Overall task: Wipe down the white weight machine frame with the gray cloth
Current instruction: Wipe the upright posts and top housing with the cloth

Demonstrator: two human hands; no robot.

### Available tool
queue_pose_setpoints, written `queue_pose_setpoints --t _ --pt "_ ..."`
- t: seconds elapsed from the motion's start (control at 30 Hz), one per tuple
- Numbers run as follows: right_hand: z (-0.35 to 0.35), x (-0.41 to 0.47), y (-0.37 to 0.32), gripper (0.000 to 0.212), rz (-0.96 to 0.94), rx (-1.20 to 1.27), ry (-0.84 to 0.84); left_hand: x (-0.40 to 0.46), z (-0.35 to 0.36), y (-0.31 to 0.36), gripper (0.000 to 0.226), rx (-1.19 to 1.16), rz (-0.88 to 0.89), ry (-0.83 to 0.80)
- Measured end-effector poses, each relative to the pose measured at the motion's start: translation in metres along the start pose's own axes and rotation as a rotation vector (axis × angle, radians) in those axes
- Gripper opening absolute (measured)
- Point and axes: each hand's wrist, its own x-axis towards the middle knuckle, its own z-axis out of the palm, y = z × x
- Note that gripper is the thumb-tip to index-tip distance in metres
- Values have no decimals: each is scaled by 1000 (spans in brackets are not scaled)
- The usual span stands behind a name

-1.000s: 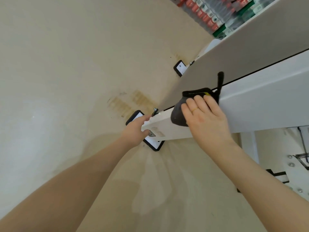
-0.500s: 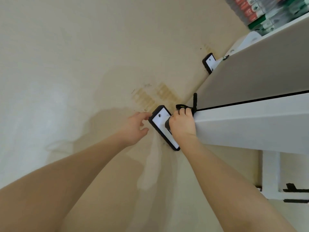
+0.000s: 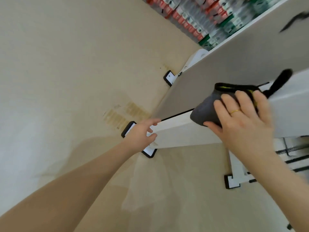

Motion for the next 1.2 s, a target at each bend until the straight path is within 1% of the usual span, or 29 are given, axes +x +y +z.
queue_pose_setpoints --t 0.1,0.13,0.2,0.3,0.4,0.47,0.57,0.6,0.7,0.77,0.8,0.9,0.97,1.07,1.13,1.17,1.2 --pt "-28 -7 63 46 121 -40 102 -4 -2 55 47 14 193 -21" --pt "-34 -7 80 47 142 -54 116 -6 -3 72 48 3 240 -1" --pt "-41 -7 100 43 125 -76 118 -8 -2 104 50 -39 279 62" --pt "-38 -13 90 32 74 -82 109 -10 3 142 51 -40 266 82" --pt "-20 -21 65 20 -1 -3 146 -14 2 168 52 -44 248 104" --pt "-15 -19 57 20 -54 53 154 -19 -4 182 52 -25 292 153" --pt "-18 -14 51 15 -68 146 152 -31 -11 201 46 -24 323 210" --pt "-19 -15 48 16 -63 215 183 -35 -12 207 44 -16 341 217" --pt "-28 -33 30 21 17 445 385 -44 -13 220 41 8 385 189" --pt "-33 -58 18 25 107 497 456 -49 -10 224 44 43 398 123" --pt "-32 -72 16 27 159 496 458 -51 -7 225 47 90 402 83" --pt "-24 -101 22 24 337 488 407 -47 1 225 51 239 412 4" --pt "-18 -106 25 22 530 556 339 -36 8 221 52 253 394 9" --pt "-19 -104 28 25 968 776 151 -19 17 222 56 161 320 25" --pt "-19 -101 33 24 1188 991 34 -11 18 225 57 173 376 53" --pt "-20 -100 36 23 1285 1108 28 -7 20 229 58 202 425 60" --pt "-22 -99 40 21 1408 1261 72 -4 23 233 58 224 469 61"
